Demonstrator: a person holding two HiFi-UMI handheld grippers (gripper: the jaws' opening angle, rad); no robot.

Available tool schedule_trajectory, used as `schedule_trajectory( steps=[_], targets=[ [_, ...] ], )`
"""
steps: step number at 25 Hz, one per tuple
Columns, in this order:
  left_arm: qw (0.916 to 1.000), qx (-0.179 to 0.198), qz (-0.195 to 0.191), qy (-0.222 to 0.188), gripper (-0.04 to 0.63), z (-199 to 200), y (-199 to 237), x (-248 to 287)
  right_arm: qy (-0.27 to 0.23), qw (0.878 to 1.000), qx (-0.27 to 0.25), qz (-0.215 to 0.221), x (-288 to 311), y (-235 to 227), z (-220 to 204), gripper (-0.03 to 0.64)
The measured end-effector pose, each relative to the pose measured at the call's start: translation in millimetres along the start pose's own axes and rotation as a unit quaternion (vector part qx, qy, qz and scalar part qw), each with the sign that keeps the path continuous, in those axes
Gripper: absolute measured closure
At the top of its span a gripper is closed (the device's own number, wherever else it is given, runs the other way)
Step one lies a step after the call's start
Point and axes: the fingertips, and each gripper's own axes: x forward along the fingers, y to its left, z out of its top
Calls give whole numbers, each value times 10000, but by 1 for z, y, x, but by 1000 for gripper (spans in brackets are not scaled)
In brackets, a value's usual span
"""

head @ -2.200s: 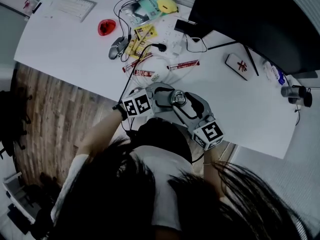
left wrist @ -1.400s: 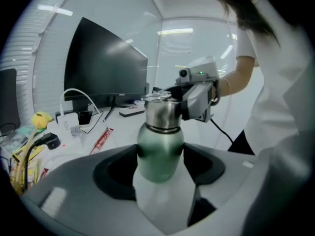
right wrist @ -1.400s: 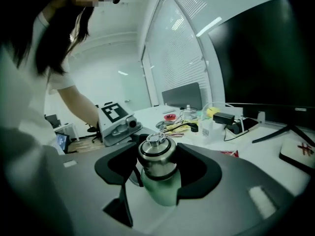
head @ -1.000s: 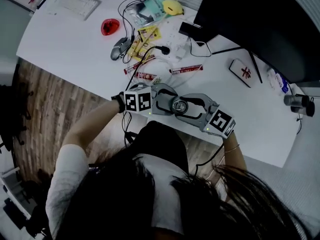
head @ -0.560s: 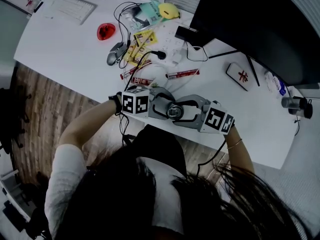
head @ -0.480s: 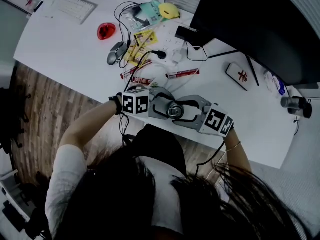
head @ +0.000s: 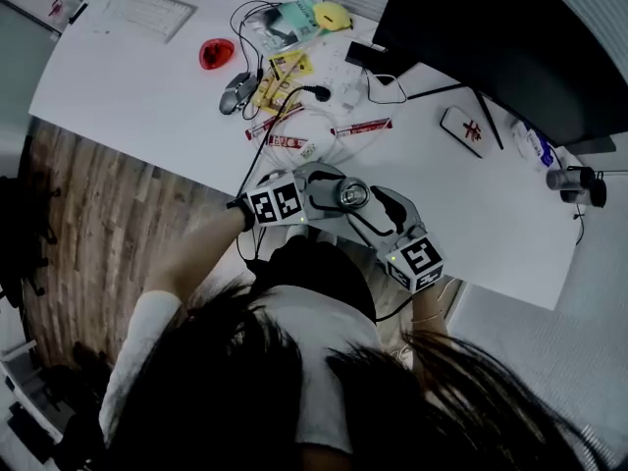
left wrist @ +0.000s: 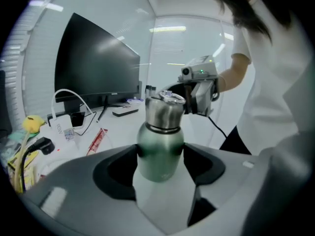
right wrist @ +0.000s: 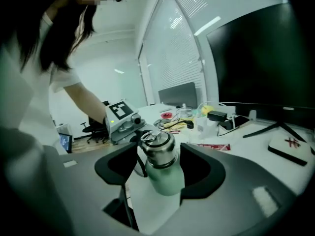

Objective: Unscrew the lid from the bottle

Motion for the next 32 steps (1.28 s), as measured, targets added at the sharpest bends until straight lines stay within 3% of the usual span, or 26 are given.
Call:
schedule_trajectory(
  steps=[3,8,16,20,25,28,32],
  targets=[
    [9990,-190,392,-87,252,0,-1,1,-307,9973,324,-577,-3,0,-1,371],
    [9960,-383,798,-145,252,0,-2,1,-626,9903,494,-1134,2,0,0,373],
    [9938,-523,958,-224,252,0,-3,1,-575,9894,187,-1320,12,-5,-3,374],
    [9959,-459,753,-191,253,0,-2,1,-514,9954,74,-806,13,-4,-3,374],
    [9995,-250,145,-92,253,-1,-3,-1,-225,9987,-308,343,16,1,-3,374],
    [9996,-29,-279,64,252,-1,-4,-3,65,9923,-595,1089,17,5,-4,374],
    [9948,419,-863,347,252,-2,-6,-4,479,9738,-1050,1958,18,12,-5,374]
  ],
)
